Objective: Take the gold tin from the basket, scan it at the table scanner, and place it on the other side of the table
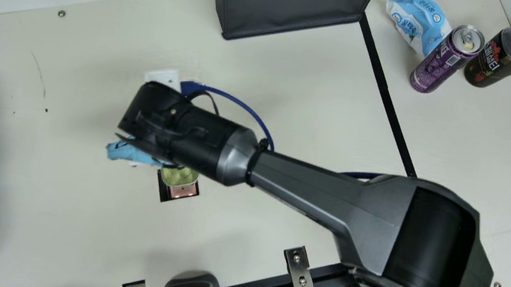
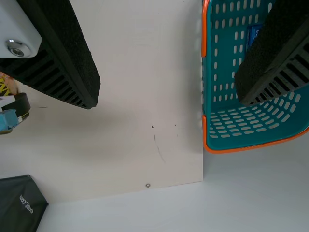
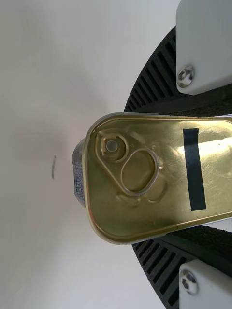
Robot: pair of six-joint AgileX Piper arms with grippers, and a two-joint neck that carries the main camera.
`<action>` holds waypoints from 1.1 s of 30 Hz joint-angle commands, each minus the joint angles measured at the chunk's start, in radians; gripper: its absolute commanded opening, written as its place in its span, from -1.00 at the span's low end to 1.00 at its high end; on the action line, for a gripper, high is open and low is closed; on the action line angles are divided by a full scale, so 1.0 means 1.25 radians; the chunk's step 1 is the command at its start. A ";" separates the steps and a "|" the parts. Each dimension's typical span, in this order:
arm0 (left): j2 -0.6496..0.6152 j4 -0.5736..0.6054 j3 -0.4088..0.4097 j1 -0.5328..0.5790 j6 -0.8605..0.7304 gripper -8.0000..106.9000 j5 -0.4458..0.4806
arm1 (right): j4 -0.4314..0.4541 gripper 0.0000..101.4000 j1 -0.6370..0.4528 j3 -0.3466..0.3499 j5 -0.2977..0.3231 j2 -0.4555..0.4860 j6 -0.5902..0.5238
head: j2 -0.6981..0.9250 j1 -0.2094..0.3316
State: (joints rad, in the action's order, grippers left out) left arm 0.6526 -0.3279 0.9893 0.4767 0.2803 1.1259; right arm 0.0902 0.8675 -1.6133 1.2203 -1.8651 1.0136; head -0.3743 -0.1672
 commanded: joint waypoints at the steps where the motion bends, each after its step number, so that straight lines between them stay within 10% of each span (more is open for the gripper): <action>1: 0.000 0.000 0.000 0.000 0.000 0.71 0.000 | 0.003 -1.00 -0.018 0.005 0.000 0.006 -0.011 | -0.002 0.023; 33: 0.000 0.000 0.000 0.000 0.000 0.71 0.000 | -0.046 -1.00 -0.428 0.182 0.000 0.207 -0.450 | -0.002 0.023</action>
State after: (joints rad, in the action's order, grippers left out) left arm 0.6526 -0.3279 0.9893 0.4767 0.2803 1.1259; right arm 0.0357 0.3647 -1.3943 1.2208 -1.6151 0.4878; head -0.3743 -0.1672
